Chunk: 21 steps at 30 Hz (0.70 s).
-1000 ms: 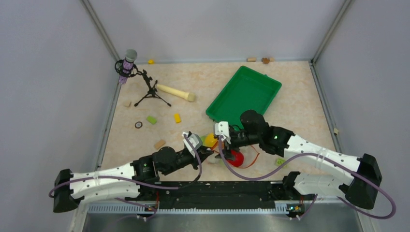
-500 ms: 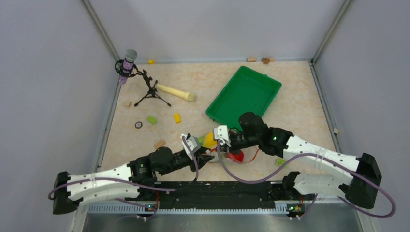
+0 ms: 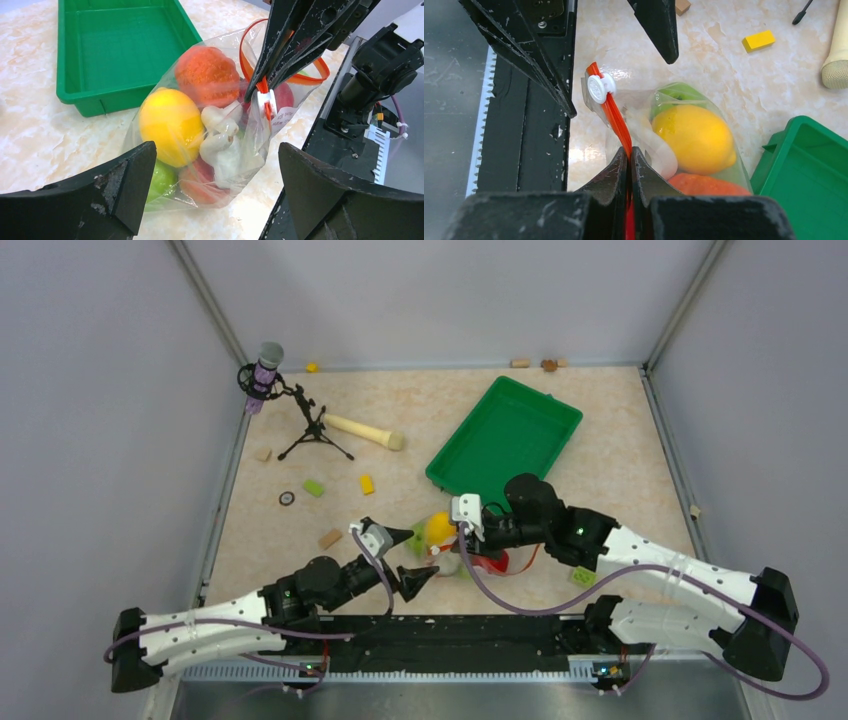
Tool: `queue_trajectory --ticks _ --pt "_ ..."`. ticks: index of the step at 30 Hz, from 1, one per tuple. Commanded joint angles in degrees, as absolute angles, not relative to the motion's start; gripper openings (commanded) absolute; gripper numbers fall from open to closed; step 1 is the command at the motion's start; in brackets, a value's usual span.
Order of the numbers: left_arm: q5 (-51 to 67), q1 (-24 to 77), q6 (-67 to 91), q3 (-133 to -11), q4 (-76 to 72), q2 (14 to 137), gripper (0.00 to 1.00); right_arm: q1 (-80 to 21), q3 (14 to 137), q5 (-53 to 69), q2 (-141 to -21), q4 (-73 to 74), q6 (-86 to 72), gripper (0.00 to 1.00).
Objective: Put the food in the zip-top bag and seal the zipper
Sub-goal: Zip the zipper food storage bag at the center of the board.
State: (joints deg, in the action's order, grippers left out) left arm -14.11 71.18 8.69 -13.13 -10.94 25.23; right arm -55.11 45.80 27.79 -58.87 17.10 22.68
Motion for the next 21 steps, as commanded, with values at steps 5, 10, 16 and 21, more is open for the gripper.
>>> queue_trajectory --ticks 5,10,16,21 --pt "-10.9 68.8 6.6 -14.7 -22.0 33.1 0.88 -55.3 47.5 27.8 -57.9 14.4 19.8 0.00" --pt "-7.0 65.7 7.1 -14.8 -23.6 34.9 0.63 -55.3 47.2 26.8 -57.9 14.7 20.1 0.00" --pt "-3.0 64.3 7.9 -14.5 -24.5 34.4 0.62 -55.3 47.4 26.8 -58.4 15.2 20.3 0.00" --pt "-2.1 64.1 7.5 -14.5 -25.4 35.2 0.58 -55.3 47.5 27.0 -58.5 15.3 20.4 0.00"
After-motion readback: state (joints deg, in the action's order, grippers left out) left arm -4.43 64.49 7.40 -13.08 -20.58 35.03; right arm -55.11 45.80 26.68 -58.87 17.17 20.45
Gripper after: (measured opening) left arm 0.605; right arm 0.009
